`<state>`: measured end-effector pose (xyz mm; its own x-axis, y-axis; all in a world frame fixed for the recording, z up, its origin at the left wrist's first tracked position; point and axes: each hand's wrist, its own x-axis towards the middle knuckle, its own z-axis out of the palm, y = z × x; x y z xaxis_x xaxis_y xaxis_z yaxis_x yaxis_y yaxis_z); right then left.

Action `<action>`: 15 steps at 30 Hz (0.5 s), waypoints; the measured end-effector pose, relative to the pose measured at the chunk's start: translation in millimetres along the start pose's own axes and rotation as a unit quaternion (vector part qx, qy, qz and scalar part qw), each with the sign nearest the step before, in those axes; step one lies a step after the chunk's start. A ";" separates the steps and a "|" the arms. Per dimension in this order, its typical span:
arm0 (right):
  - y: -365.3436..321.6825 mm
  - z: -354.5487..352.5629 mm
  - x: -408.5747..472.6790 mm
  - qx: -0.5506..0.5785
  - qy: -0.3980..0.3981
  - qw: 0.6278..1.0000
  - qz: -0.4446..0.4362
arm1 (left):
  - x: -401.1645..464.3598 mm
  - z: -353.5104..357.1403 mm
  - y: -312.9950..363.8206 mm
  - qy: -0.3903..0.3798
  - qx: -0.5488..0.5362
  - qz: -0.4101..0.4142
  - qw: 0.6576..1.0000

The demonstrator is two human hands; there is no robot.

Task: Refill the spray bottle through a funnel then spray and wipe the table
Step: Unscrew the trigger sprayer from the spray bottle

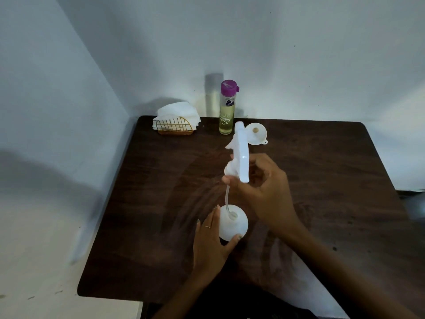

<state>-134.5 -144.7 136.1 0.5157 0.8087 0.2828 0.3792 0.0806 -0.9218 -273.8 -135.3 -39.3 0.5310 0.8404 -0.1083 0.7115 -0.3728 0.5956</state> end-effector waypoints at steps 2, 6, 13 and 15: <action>-13.8 -4.7 9.1 0.014 0.006 1.000 0.004 | 1.0 0.1 -1.0 0.001 -0.004 -0.001 1.000; -35.7 -13.4 20.5 0.029 0.015 0.999 0.026 | 1.0 -1.0 1.7 0.007 -0.011 -0.001 1.000; -57.3 -30.8 33.6 0.100 0.040 0.993 0.048 | -0.6 -0.6 3.6 0.012 -0.016 0.000 1.000; -60.2 -33.4 35.4 0.122 0.042 0.990 0.061 | -1.3 -1.0 3.8 0.011 -0.018 0.001 1.000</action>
<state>-113.4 -140.3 210.4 0.6120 0.7709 0.1769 0.1190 0.1313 -0.9842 -272.3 -137.4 -36.1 0.5211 0.8488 -0.0896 0.6941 -0.3603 0.6232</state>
